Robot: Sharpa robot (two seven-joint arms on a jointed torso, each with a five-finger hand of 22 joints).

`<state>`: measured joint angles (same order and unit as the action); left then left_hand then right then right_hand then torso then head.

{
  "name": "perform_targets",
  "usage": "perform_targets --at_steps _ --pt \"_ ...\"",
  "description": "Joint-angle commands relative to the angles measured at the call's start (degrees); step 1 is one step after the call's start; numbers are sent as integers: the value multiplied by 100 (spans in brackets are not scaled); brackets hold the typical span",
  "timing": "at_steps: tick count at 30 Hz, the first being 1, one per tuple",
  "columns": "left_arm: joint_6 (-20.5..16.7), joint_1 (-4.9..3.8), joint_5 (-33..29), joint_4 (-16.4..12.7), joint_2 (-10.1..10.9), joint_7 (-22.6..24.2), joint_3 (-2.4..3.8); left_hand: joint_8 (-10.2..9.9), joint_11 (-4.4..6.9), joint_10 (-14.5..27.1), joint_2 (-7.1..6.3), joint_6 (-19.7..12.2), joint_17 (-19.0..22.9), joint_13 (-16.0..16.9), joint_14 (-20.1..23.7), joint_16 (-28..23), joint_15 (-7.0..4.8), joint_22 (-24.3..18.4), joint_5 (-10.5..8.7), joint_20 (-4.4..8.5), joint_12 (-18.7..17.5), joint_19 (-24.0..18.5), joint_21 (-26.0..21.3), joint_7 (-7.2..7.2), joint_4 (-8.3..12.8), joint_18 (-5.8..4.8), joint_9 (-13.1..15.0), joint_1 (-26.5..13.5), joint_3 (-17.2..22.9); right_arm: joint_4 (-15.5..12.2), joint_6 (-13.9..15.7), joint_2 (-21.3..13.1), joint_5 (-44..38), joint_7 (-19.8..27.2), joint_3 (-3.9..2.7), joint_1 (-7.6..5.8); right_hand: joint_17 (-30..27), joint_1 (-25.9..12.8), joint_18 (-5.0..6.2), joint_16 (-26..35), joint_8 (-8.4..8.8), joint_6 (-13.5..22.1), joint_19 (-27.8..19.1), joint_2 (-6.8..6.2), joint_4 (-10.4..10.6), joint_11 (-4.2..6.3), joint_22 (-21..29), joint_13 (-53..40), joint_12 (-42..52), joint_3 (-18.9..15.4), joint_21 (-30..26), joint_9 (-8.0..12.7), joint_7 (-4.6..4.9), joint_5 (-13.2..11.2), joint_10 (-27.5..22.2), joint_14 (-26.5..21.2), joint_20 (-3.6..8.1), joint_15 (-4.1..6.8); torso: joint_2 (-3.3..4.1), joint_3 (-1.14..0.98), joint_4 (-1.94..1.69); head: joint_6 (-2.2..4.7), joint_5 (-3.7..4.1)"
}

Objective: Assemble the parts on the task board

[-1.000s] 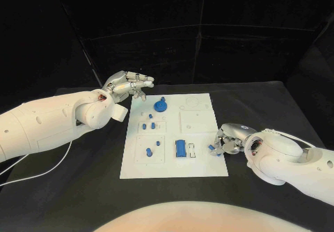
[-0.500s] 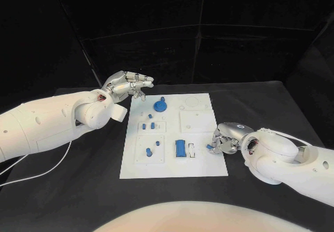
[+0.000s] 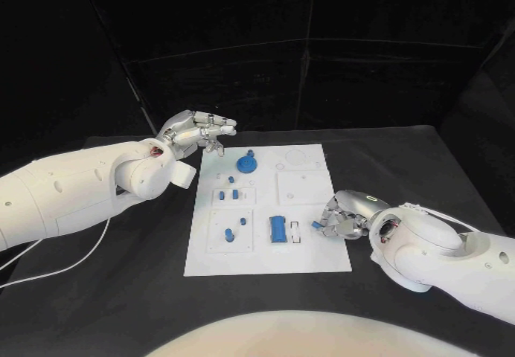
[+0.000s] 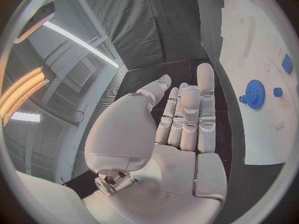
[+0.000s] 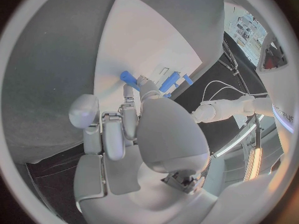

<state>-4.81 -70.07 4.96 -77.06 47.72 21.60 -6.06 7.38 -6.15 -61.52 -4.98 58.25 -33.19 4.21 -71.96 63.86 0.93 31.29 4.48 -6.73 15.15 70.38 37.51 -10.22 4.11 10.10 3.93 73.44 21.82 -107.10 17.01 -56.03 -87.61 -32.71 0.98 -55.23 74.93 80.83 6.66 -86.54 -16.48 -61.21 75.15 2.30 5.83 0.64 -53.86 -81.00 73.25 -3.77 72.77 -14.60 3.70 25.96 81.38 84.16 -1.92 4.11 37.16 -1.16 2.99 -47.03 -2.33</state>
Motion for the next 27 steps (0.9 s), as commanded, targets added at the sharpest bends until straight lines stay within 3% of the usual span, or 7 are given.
perform_targets --at_steps 1,7,14,18,27 --pt "49 -8 -16 -13 5 56 3 19 6 45 62 -28 6 6 35 -26 17 -10 -11 0 31 -34 -9 4 7 36 -6 -13 -36 -53 455 32 394 -4 -2 -8 856 -29 -32 -17 -2 -41 30 38 19 20 -8 532 41 47 38 -30 -8 26 43 454 5 41 3 2 0 -1 -9" --pt "50 -8 -16 -19 8 59 3 19 6 45 62 -28 6 6 35 -26 17 -10 -11 0 31 -34 -9 4 7 36 -6 -13 -36 -59 519 132 614 39 -3 -8 859 -106 -32 -18 13 -51 32 -10 81 21 -11 527 44 113 39 -52 -9 23 50 454 6 41 8 0 -3 -10 -16" --pt "47 -9 -16 -27 15 57 3 19 6 45 62 -28 6 6 35 -26 17 -10 -11 0 31 -34 -9 4 7 36 -6 -13 -36 43 261 301 962 17 -3 -9 864 -255 -32 -20 30 -76 34 -106 198 21 -15 516 52 178 39 -90 -11 8 64 455 4 40 5 3 -3 -23 -18" --pt "47 -9 -16 -29 16 56 2 19 6 45 62 -28 6 6 35 -26 17 -10 -11 0 31 -34 -9 4 7 36 -6 -13 -36 99 151 396 1069 9 -2 -9 865 -370 -32 -21 26 -115 34 -170 292 28 -18 500 68 204 39 -130 -23 144 81 455 6 44 3 -3 2 -31 -25" --pt "56 -9 -16 -34 16 50 2 19 6 45 62 -28 6 6 35 -26 17 -10 -11 0 31 -34 -9 4 7 36 -6 -13 -36 223 117 563 1129 -38 -2 -9 885 -599 -34 -31 3 -181 46 -248 474 40 -37 466 107 153 47 -198 -40 156 118 460 12 52 3 -4 -3 -34 -26"
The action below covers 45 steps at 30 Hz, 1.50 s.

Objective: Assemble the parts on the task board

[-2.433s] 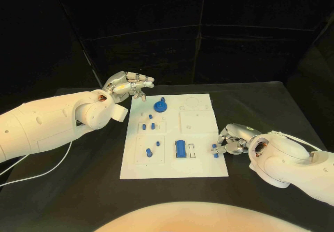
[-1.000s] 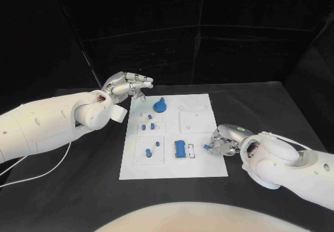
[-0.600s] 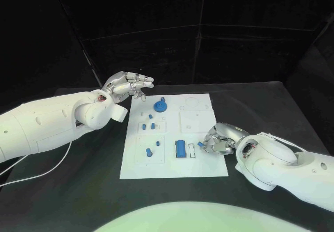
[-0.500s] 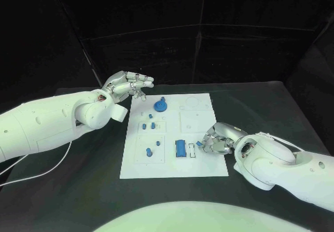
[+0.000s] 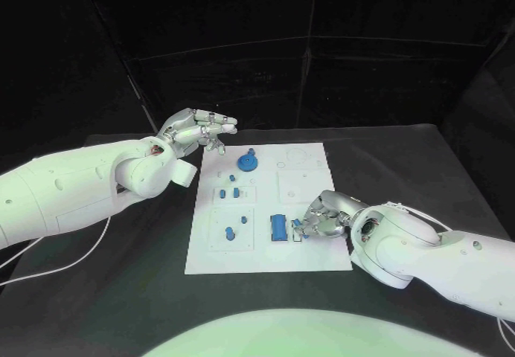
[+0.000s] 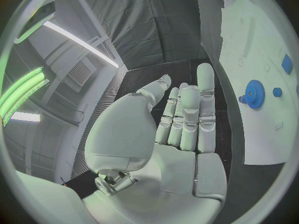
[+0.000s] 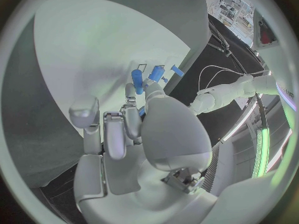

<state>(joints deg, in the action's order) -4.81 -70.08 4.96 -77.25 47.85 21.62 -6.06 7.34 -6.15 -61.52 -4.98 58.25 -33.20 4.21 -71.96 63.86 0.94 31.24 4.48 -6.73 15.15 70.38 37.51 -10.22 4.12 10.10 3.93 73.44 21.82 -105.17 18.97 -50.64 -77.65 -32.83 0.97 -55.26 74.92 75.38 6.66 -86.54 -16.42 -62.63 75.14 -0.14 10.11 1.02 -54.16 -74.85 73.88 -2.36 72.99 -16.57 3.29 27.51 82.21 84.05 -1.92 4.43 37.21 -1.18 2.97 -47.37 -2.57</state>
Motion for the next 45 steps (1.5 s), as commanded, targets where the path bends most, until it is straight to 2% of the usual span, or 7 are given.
perform_targets --at_steps 1,14,24,28,31,34,45 --pt "58 -9 -16 -16 3 47 3 23 7 45 62 -28 7 6 36 -26 17 -5 -11 0 31 -34 -9 4 7 36 -6 -13 -36 46 -80 34 134 -29 -1 -7 886 -72 -34 -31 -6 -44 48 -6 62 3 -9 -153 47 7 26 -8 -2 1 38 471 14 21 -1 -1 -1 1 -2" --pt "63 -10 -16 -17 3 50 3 30 8 50 67 -28 14 7 40 -25 17 -8 -11 0 42 -34 -14 7 5 36 -5 -14 -39 111 -281 131 139 -47 -2 -8 902 -353 -35 -39 -73 -132 56 -37 339 34 -20 -103 -13 -136 28 -136 -42 150 41 475 34 45 -2 -2 5 -17 -8" --pt "67 -10 -16 -12 0 43 3 30 8 50 67 -28 14 7 40 -25 17 -8 -11 0 42 -34 -14 7 5 36 -5 -14 -39 140 -446 178 139 -50 -2 -8 898 -415 -34 -35 -157 -199 56 -46 438 68 -20 -154 40 -233 23 -234 -83 62 79 473 57 72 -1 -3 4 -27 -4" --pt "66 -10 -16 -12 0 40 3 30 8 50 67 -28 14 7 40 -25 17 -8 -11 0 42 -34 -14 7 5 36 -5 -14 -39 159 -409 184 137 -48 -2 -8 879 -468 -36 -24 -175 -167 51 -56 513 62 -13 -143 21 -324 15 -285 -75 -239 71 469 62 70 -3 1 6 -26 -6" --pt "65 -10 -16 -12 1 38 3 30 8 50 67 -28 14 7 40 -25 17 -8 -11 0 42 -34 -14 7 5 36 -5 -14 -39 167 -365 182 127 -45 -2 -8 869 -565 -36 -18 -198 -142 45 -53 607 49 -5 -141 13 -456 6 -340 -62 -829 68 466 54 59 0 -2 5 -24 -4" --pt "65 -10 -16 -12 2 38 3 30 8 50 67 -28 14 7 40 -25 17 -8 -11 0 42 -34 -14 7 5 36 -5 -14 -39 165 -334 174 123 -40 -2 -8 862 -630 -33 -13 -212 -112 42 -28 631 42 -3 -138 4 -568 1 -389 -56 -1224 64 465 49 55 -4 -1 8 -28 -2" --pt "72 -9 -16 1 -3 38 3 30 8 50 67 -28 14 7 40 -25 17 -8 -11 0 42 -34 -14 7 5 36 -5 -14 -39 -2 -138 24 124 238 -2 -7 882 -638 -34 -23 -234 -91 45 -34 628 41 -13 -162 27 -682 3 -443 -56 -1388 75 470 46 54 -5 -9 13 -19 7"
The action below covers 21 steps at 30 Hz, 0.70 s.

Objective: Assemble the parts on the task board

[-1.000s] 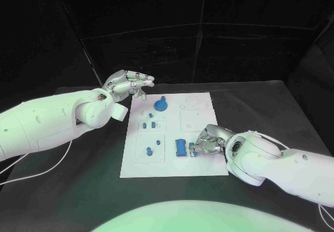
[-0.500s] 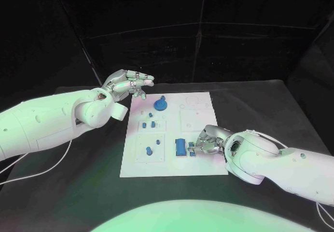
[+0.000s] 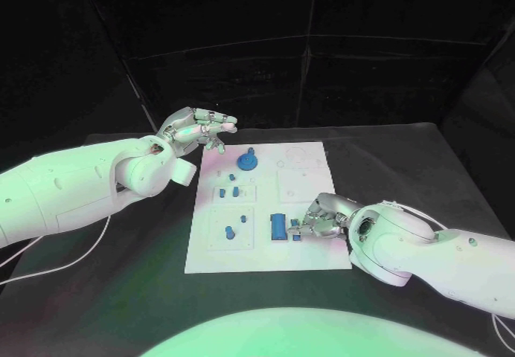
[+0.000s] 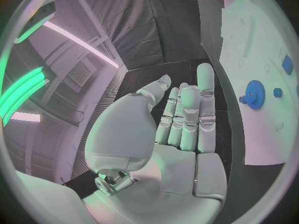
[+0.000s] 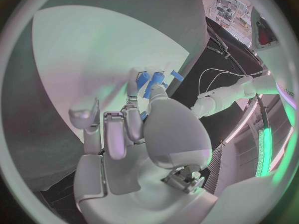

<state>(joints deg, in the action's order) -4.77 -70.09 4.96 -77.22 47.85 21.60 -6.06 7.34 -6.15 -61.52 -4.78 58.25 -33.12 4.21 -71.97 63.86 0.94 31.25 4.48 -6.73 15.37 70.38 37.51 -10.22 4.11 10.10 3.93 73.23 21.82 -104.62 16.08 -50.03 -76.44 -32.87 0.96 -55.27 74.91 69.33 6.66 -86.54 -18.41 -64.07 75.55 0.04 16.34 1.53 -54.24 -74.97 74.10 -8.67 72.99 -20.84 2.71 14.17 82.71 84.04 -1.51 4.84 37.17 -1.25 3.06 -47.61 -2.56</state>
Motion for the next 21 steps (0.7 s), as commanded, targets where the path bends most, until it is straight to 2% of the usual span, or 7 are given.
perform_targets --at_steps 1,7,13,21 --pt "69 -7 -16 1 -6 41 3 30 8 50 47 -28 5 7 40 -25 16 -9 -11 0 20 -34 -14 7 5 36 -5 7 -39 -74 157 -59 7 276 -1 -5 886 -40 -34 -24 -37 54 7 -50 8 -10 -12 -153 8 -67 6 -22 3 -77 26 471 5 13 -3 -3 5 5 7" --pt "75 -7 -16 9 -13 38 3 30 8 50 47 -28 5 7 40 -25 16 -9 -11 0 20 -34 -14 7 5 36 -5 7 -39 -104 -82 -195 84 366 -2 -5 879 -20 -32 -20 -40 63 2 -47 -6 -9 -2 -151 3 -91 0 -37 2 -102 24 470 5 13 -6 7 1 13 29" --pt "79 -6 -16 18 -21 33 2 30 8 50 47 -28 5 7 40 -25 16 -9 -11 0 20 -34 -14 7 5 36 -5 7 -39 -115 -360 -261 125 384 -2 -5 869 234 -31 -14 -51 98 -6 -50 -137 -13 3 -151 -5 -118 -9 -88 7 -41 16 468 4 11 -2 4 -7 22 34" --pt "83 -6 -16 23 -27 31 1 30 8 50 47 -28 5 7 40 -25 16 -9 -11 0 20 -34 -14 7 5 36 -5 7 -39 -74 -427 -227 135 363 -2 -5 876 354 -32 -17 -59 106 -4 -10 -201 -13 -5 -153 -6 -126 -7 -118 8 -17 15 469 2 10 7 6 -12 19 25"
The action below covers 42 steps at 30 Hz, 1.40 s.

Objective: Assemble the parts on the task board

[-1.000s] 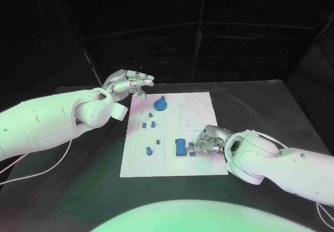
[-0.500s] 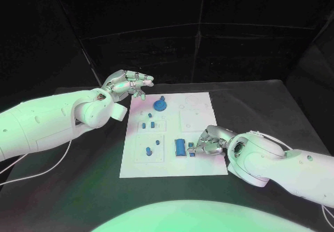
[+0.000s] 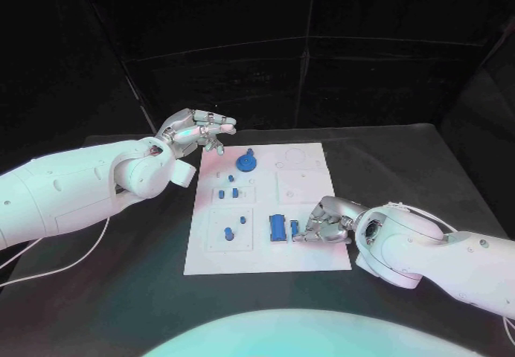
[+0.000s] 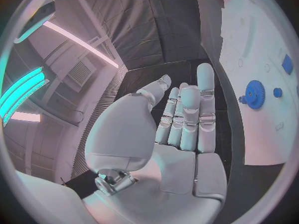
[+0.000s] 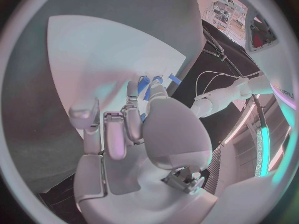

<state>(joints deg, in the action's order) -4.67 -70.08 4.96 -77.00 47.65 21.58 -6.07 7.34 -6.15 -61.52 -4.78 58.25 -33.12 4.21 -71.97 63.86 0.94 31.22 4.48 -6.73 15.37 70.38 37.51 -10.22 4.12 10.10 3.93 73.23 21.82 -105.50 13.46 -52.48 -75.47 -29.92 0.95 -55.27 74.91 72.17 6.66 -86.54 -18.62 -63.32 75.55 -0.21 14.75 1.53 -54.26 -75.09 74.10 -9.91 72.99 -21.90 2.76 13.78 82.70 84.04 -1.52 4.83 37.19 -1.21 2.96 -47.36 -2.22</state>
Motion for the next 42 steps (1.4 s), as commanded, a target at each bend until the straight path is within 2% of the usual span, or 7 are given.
perform_targets --at_steps 1,14,23,26,31,37,42 --pt "73 -7 -16 1 -8 32 2 30 8 50 47 -28 6 7 40 -25 17 -5 -11 0 20 -34 -14 7 5 36 -5 7 -39 22 -172 26 37 63 -1 -6 877 83 -32 -17 -39 32 -3 20 -50 -12 -4 -143 -4 0 -6 -15 2 24 16 469 3 11 5 2 -2 -6 -9" --pt "70 -7 -16 6 -13 33 1 30 8 50 47 -28 6 7 40 -25 17 -5 -11 0 20 -34 -14 7 5 36 -5 7 -39 191 -19 121 -10 -82 -1 -6 890 148 -36 -24 -52 29 8 177 -66 -7 -29 -157 8 -2 4 -56 -4 112 24 472 5 15 4 -1 4 -38 -25" --pt "56 -6 -16 16 -15 41 -1 34 9 56 50 -30 10 7 43 -23 16 -8 -10 0 28 -33 -18 8 6 37 -5 7 -40 237 -105 166 -17 -119 -1 -7 887 177 -36 -22 -53 35 8 188 -83 -3 -30 -167 18 -12 4 -65 -10 141 30 472 7 18 -5 0 4 -44 -26" --pt "60 -6 -16 14 -16 39 -3 37 9 60 52 -32 12 7 45 -21 16 -10 -10 0 33 -32 -21 8 6 37 -5 9 -41 241 -206 179 -17 -90 -1 -7 876 418 -31 -16 -53 55 -4 176 -255 11 -12 -175 22 16 -9 -87 -24 150 28 469 14 29 -4 3 7 -41 -25" --pt "58 -6 -16 14 -11 33 -4 40 12 63 55 -33 12 7 46 -19 15 -11 -7 1 37 -32 -22 10 15 38 -5 22 -36 222 -309 173 -28 -5 -1 -7 857 690 -30 -4 -41 81 -22 128 -483 6 8 -189 31 27 -26 -109 -12 -130 24 465 19 26 -10 2 14 -38 -12" --pt "57 -6 -16 9 -4 35 -5 42 13 65 61 -34 15 7 48 -18 13 -12 -6 2 41 -31 -24 11 22 38 -4 35 -29 195 -214 114 110 330 -1 -8 744 314 -8 60 84 263 -112 -125 -343 -89 182 -94 -92 -286 -127 -76 99 -133 -53 439 -30 -43 -12 8 1 -19 15" --pt "55 -6 -20 -1 -1 43 -6 43 13 67 63 -35 18 6 49 -18 12 -13 -5 2 44 -30 -25 11 26 39 -4 41 -26 171 203 -28 607 1058 -1 -9 440 219 74 243 365 734 -366 -183 -253 -234 686 180 -436 -404 -423 32 268 -286 -285 368 -128 -156 -34 17 -5 56 42"
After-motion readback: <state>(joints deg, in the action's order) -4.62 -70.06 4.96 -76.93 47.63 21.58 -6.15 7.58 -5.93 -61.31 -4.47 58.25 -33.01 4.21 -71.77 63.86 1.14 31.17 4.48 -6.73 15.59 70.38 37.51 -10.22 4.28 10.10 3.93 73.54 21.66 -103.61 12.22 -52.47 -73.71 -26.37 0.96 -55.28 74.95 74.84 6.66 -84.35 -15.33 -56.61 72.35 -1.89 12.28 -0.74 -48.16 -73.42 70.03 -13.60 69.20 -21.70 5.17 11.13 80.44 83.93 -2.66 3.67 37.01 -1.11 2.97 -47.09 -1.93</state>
